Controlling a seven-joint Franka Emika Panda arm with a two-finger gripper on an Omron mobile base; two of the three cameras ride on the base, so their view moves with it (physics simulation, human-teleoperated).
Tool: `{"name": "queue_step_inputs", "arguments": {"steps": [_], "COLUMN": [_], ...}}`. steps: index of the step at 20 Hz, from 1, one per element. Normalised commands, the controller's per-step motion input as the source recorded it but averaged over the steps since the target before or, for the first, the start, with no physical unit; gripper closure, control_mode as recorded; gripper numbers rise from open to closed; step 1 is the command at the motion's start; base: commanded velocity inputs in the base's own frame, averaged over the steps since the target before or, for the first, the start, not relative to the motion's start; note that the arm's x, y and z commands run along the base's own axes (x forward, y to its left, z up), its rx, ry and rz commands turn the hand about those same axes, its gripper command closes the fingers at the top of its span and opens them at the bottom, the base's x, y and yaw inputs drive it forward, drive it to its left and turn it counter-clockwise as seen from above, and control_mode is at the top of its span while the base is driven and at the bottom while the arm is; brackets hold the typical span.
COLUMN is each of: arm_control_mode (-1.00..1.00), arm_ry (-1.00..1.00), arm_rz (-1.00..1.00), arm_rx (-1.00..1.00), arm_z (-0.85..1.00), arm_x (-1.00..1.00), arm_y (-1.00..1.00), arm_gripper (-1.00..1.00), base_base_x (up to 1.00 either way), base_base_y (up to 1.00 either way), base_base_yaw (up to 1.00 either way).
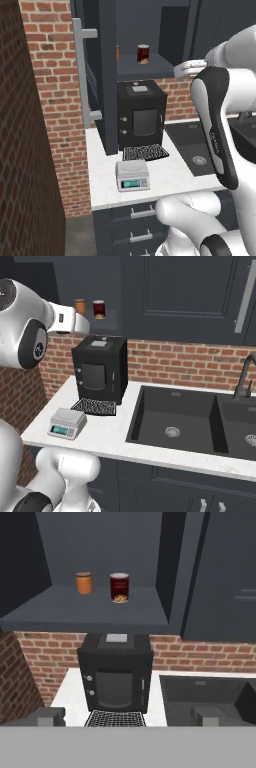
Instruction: Pick the canned food and place it on the digital scale for weighing, and close the cabinet.
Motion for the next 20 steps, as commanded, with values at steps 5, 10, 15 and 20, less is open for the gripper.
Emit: {"name": "queue_step_inputs", "arguments": {"steps": [5,10,15,20], "arm_control_mode": [-1.00,-1.00,-1.00,-1.00], "arm_ry": [0.03,0.03,0.01,-0.14], "arm_rz": [0.00,0.00,0.00,0.00], "arm_rx": [0.00,0.00,0.00,0.00], "arm_z": [0.05,0.00,-0.01,-0.03], "arm_x": [0.26,0.15,0.23,0.51], "arm_y": [0.08,0.12,0.14,0.09], "arm_gripper": [-1.00,-1.00,-1.00,-1.00], "base_base_x": [0.00,0.00,0.00,0.00], "base_base_y": [0.00,0.00,0.00,0.00], "base_base_yaw": [0.00,0.00,0.00,0.00]}}
